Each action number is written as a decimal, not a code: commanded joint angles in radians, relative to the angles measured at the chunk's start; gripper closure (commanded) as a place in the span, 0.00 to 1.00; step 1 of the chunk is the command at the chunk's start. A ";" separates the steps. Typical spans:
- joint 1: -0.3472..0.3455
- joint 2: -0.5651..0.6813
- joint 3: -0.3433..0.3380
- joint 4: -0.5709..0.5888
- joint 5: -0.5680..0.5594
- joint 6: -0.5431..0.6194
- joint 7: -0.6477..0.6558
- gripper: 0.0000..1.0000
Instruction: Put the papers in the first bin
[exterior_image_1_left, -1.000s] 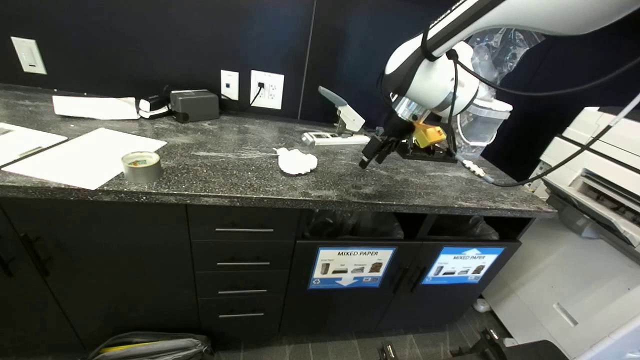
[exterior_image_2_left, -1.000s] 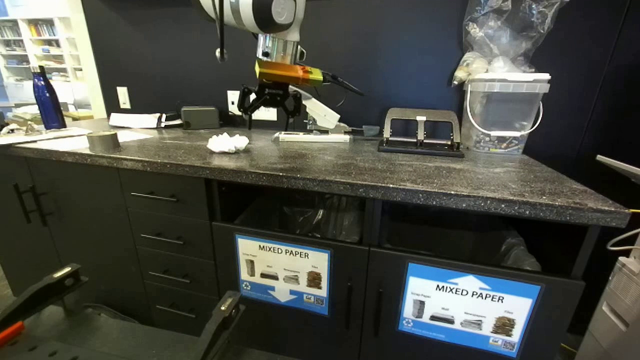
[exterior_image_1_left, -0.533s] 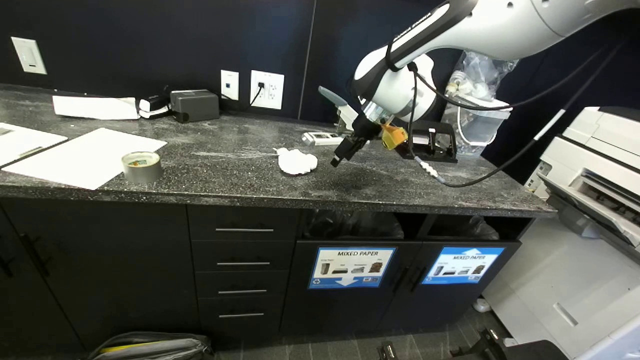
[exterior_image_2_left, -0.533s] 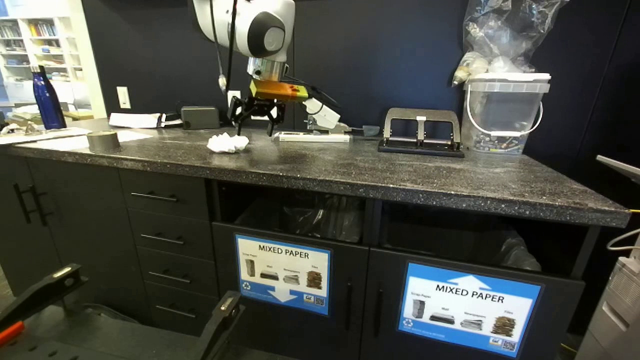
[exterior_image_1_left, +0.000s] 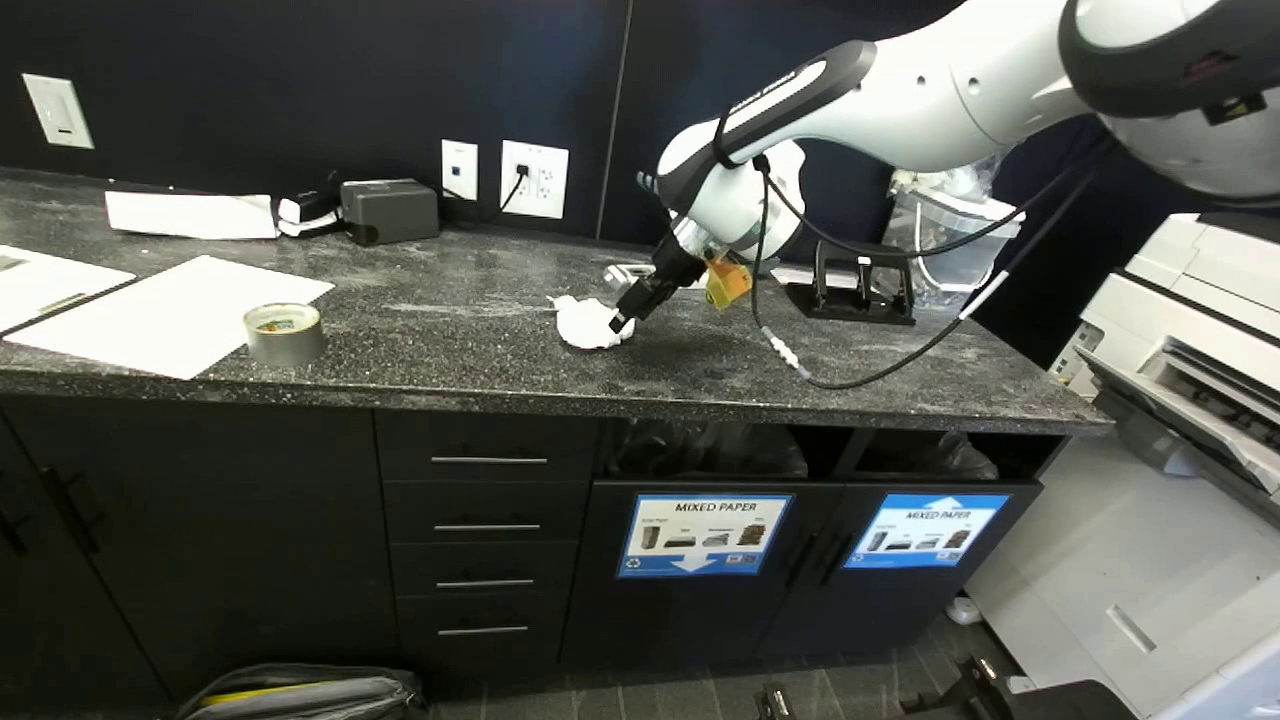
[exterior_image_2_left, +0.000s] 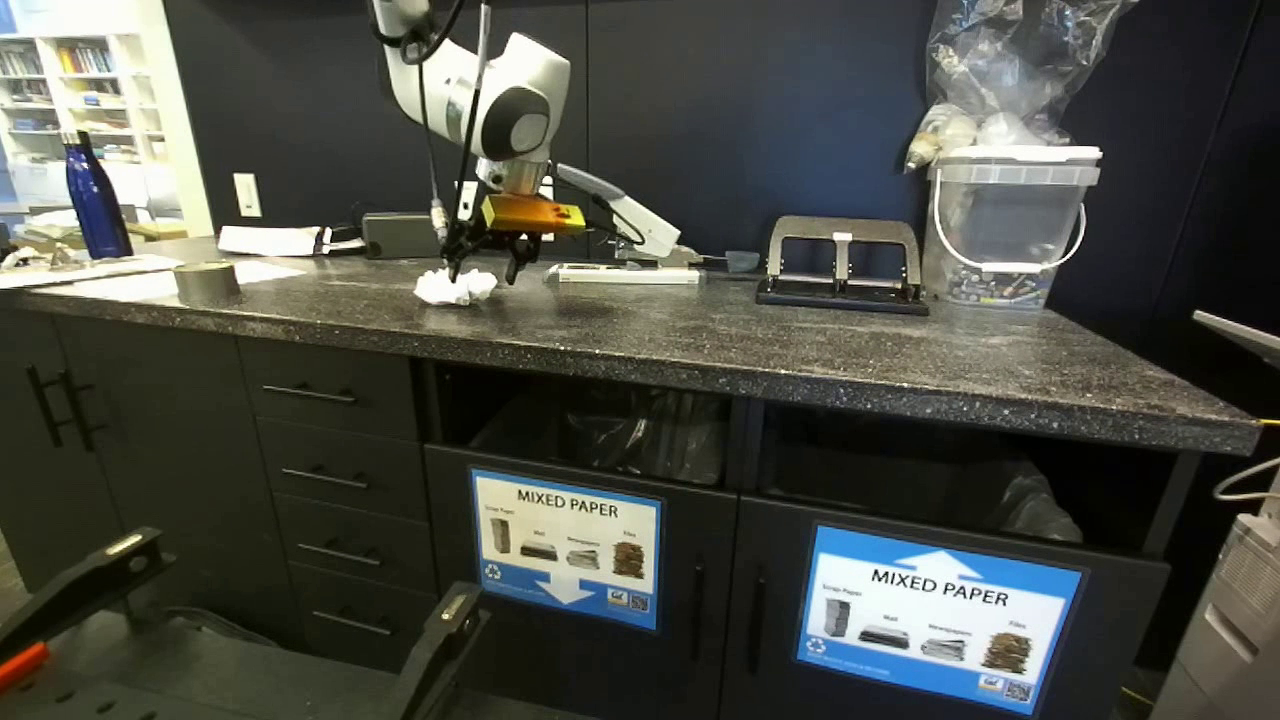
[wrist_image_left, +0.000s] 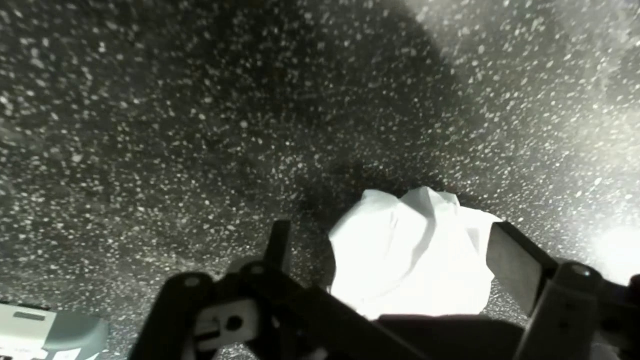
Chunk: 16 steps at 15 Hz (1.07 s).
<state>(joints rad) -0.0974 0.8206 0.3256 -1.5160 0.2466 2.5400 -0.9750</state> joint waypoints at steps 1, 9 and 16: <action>0.031 0.104 0.010 0.137 -0.025 0.023 -0.010 0.00; 0.073 0.208 0.007 0.292 -0.075 -0.056 0.006 0.00; 0.079 0.250 0.008 0.369 -0.074 -0.143 -0.009 0.50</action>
<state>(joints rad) -0.0285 1.0213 0.3280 -1.2212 0.1849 2.4411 -0.9762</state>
